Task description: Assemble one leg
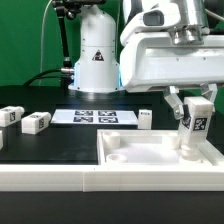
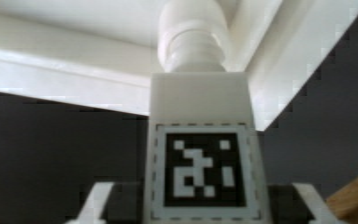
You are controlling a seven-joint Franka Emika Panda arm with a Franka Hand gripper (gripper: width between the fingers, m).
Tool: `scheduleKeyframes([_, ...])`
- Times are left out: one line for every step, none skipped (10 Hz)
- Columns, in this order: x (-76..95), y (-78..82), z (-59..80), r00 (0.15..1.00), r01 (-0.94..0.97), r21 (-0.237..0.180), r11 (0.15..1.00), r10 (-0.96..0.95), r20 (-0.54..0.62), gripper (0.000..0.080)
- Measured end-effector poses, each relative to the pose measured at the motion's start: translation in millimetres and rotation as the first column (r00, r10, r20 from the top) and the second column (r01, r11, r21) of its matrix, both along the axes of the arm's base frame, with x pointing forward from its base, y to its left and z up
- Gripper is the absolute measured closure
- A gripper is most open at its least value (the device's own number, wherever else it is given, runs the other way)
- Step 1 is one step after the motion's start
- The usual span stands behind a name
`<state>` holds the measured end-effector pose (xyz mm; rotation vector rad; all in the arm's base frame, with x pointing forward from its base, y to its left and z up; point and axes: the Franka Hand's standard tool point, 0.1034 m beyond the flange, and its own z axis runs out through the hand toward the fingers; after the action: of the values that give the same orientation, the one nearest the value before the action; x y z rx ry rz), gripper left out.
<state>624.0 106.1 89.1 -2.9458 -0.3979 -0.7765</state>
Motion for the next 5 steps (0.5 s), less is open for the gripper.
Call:
scheduleKeyframes([1.1, 0.9, -4.5, 1.0, 0.0, 0.001, 1.0, 0.0, -0.001, 0.0509])
scheduleKeyframes([0.1, 0.9, -9.2, 1.0, 0.0, 0.002, 1.0, 0.0, -0.006, 0.0509])
scheduleKeyframes([0.3, 1.0, -10.2, 1.0, 0.001, 0.003, 1.0, -0.001, -0.002, 0.0509])
scheduleKeyframes([1.2, 1.1, -10.4, 1.0, 0.003, 0.005, 1.0, -0.003, 0.012, 0.0509])
scheduleKeyframes([1.2, 1.5, -10.6, 1.0, 0.004, 0.007, 1.0, -0.004, 0.028, 0.0509])
